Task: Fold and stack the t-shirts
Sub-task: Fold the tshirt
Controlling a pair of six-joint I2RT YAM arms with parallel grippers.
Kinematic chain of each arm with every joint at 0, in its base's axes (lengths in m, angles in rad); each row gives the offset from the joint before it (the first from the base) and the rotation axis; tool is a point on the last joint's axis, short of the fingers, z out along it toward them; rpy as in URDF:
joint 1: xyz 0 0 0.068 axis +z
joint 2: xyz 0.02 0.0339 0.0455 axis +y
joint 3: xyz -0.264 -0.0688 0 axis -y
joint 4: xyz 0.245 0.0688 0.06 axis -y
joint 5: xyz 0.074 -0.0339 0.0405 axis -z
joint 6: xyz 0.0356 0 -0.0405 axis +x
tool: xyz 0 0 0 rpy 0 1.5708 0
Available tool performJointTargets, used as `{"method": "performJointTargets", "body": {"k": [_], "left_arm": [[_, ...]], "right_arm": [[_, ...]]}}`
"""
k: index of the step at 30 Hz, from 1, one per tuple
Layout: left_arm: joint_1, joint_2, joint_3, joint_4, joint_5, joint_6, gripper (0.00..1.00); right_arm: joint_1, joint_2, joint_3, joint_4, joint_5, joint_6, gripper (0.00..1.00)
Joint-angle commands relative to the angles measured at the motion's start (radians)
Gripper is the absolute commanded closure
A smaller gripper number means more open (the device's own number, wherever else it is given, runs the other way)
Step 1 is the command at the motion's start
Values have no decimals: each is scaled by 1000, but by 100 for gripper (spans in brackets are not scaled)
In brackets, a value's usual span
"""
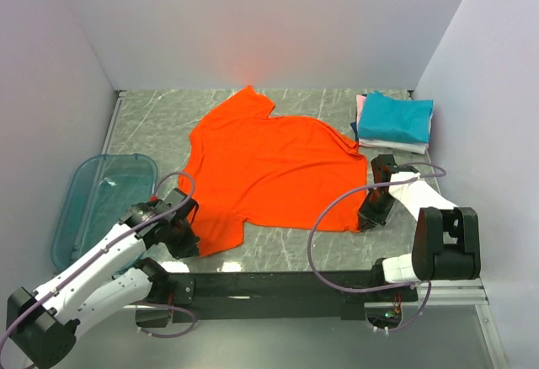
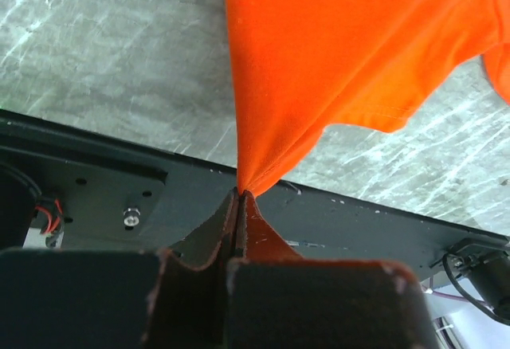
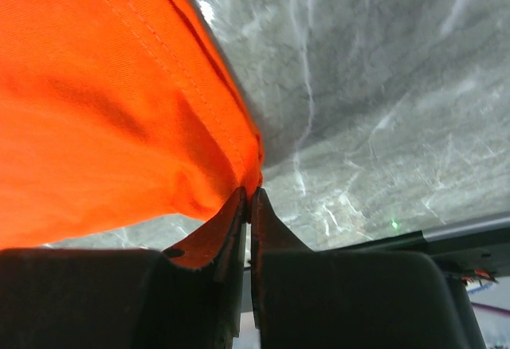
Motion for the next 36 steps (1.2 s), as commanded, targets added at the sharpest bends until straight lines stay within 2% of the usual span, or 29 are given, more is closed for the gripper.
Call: {"method": "performJointTargets", "body": {"k": [1, 13, 22, 29, 36], "left_arm": [[-5, 7, 77, -55, -3, -7, 100], [-5, 132, 194, -7, -69, 51, 100], [8, 373, 394, 47, -142, 189, 100], [124, 503, 514, 127, -155, 334, 100], [190, 651, 655, 204, -133, 436, 100]], "right_arm": [[6, -28, 21, -54, 27, 12, 100], [-1, -33, 65, -118, 52, -20, 100], [-11, 62, 177, -112, 35, -35, 100], [-12, 162, 286, -105, 34, -43, 100], [-18, 265, 413, -109, 37, -63, 100]]}}
